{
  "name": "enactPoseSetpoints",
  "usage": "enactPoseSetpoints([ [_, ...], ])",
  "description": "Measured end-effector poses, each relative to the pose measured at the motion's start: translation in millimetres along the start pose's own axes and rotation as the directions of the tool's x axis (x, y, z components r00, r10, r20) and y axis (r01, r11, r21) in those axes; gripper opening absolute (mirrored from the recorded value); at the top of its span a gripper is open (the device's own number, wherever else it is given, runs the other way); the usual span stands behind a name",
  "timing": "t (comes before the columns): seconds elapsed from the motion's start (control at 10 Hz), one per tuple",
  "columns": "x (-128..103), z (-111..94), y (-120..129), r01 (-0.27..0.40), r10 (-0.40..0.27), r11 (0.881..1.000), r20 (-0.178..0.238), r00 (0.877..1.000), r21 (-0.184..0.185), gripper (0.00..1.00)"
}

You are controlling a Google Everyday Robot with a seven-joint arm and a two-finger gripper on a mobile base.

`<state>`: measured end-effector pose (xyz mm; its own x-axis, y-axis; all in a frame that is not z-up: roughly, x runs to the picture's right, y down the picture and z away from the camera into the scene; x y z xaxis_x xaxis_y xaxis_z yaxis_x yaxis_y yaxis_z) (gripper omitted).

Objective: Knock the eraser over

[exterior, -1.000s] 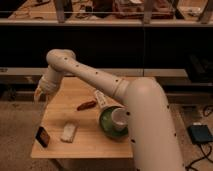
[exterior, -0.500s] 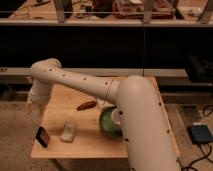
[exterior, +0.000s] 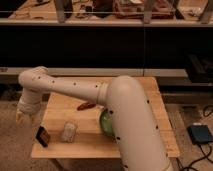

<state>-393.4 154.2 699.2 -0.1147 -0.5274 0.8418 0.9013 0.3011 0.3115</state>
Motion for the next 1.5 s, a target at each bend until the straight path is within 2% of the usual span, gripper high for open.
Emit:
enactPoseSetpoints([
  [0.4, 1, 19, 6, 0.031, -0.031, 0.999, -0.002, 1.000, -0.041, 0.44],
  [0.6, 0, 27, 8, 0.040, -0.041, 0.998, -0.006, 0.999, -0.057, 0.49],
  [0.7, -2, 31, 7, 0.043, -0.044, 0.997, -0.007, 0.999, -0.065, 0.47],
  [0.9, -5, 36, 4, 0.054, -0.055, 0.996, -0.005, 0.998, -0.071, 0.33],
  [1.0, -8, 38, 2, 0.062, -0.062, 0.995, -0.002, 0.998, -0.074, 0.20],
  [1.2, -9, 41, 0, 0.066, -0.066, 0.995, 0.001, 0.998, -0.076, 0.03],
  [1.3, -9, 42, 1, 0.063, -0.063, 0.995, 0.000, 0.998, -0.080, 0.00],
  [1.5, -6, 43, 6, 0.057, -0.058, 0.994, -0.005, 0.998, -0.091, 0.00],
])
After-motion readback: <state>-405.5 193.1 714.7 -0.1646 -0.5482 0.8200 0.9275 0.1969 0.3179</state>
